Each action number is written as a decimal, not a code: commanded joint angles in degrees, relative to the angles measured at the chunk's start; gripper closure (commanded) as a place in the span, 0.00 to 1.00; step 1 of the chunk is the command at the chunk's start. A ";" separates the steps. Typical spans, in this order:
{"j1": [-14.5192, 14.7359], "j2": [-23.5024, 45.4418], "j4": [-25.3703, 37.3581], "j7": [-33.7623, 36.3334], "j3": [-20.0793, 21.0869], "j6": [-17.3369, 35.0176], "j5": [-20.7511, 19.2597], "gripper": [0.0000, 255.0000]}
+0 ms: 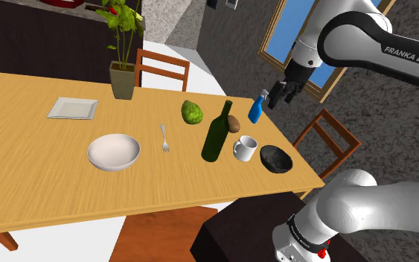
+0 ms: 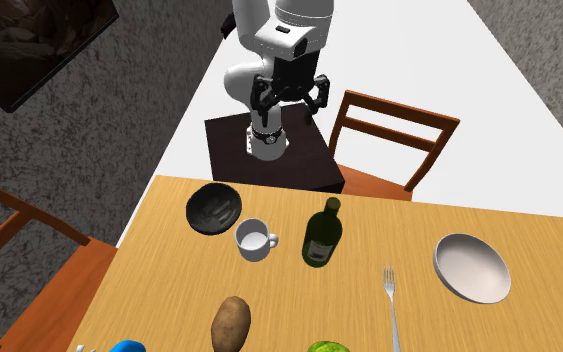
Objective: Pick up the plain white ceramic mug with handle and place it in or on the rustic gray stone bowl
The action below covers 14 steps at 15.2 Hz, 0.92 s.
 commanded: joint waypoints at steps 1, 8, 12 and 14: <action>0.00 0.00 0.00 0.00 0.00 0.00 0.00 0.00; -1.22 3.73 -8.46 -6.57 -7.08 12.63 -2.22 0.00; -1.88 8.18 -11.55 -10.50 -11.26 20.30 -3.23 0.00; -2.11 11.05 -12.59 -12.58 -13.37 24.23 -3.53 0.00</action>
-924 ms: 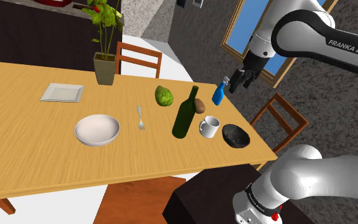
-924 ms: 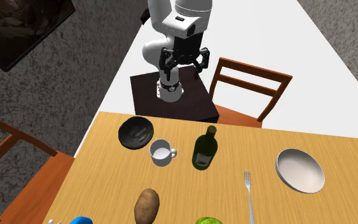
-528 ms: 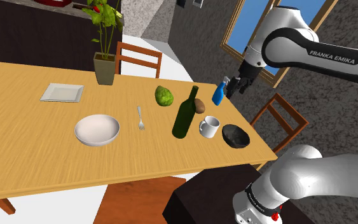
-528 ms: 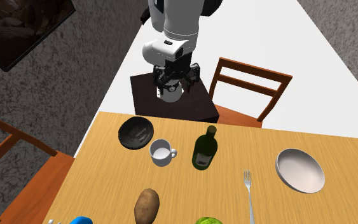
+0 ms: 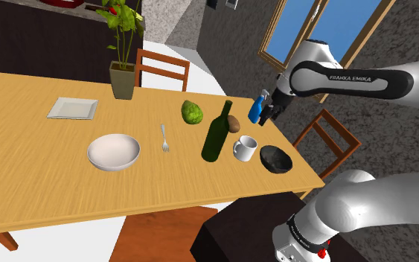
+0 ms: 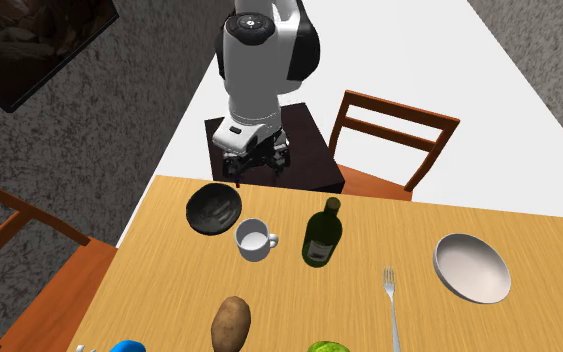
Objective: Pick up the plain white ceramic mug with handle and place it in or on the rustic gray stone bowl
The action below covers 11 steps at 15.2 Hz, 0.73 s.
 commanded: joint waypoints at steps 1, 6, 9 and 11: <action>-0.17 2.91 -1.26 -2.05 -2.06 4.27 -0.23 0.00; 0.12 12.34 -1.83 -8.13 -7.43 14.09 0.72 0.00; 0.93 19.03 -1.10 -12.73 -10.65 19.71 2.95 0.00; 1.71 23.86 -0.16 -16.47 -12.68 23.19 5.54 0.00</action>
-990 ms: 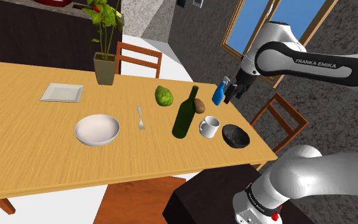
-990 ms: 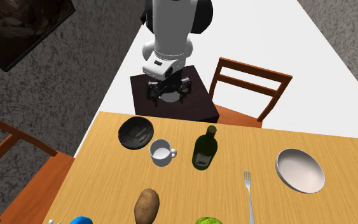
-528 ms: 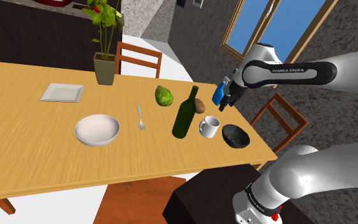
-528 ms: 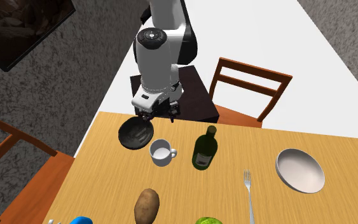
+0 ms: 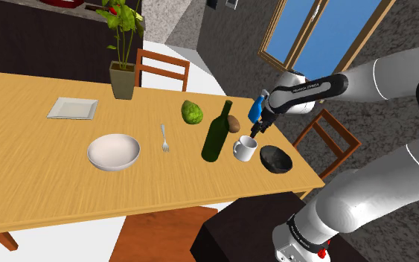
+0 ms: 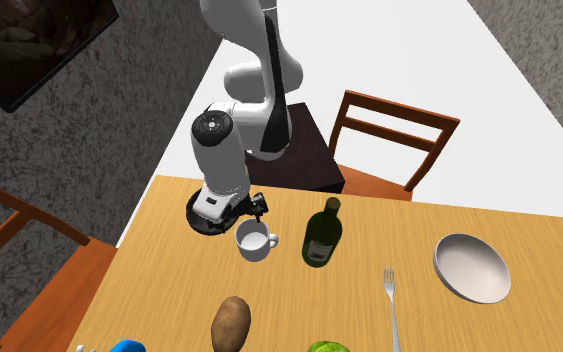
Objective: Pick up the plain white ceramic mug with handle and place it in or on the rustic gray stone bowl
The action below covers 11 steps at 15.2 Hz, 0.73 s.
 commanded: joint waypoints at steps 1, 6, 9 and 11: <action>0.69 4.57 1.02 -4.08 -1.95 3.15 2.84 0.00; 1.50 11.55 2.32 -10.00 -3.37 7.82 8.59 0.00; 1.74 14.05 2.08 -11.59 -3.27 10.28 10.82 0.00; 1.88 16.29 2.00 -13.18 -3.03 12.31 13.03 0.00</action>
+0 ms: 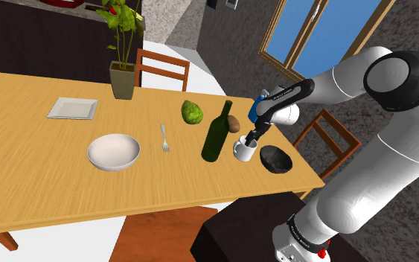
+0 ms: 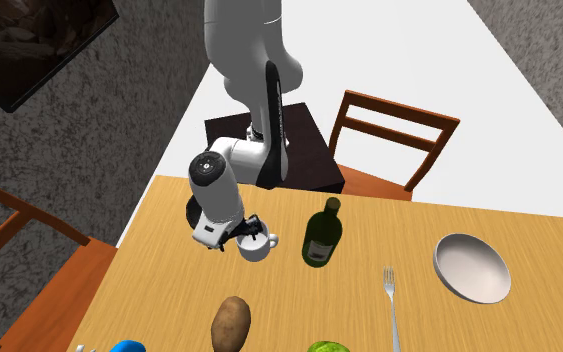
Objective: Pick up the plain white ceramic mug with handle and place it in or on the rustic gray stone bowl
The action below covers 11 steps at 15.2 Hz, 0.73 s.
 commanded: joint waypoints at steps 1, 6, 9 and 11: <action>-0.01 1.12 -0.07 -0.89 0.11 1.09 1.16 0.00; -0.03 1.12 -0.07 -0.89 0.12 1.09 1.16 0.00; -0.02 1.11 -0.07 -0.87 0.12 1.08 1.15 1.00; -0.02 1.11 -0.07 -0.87 0.12 1.08 1.14 1.00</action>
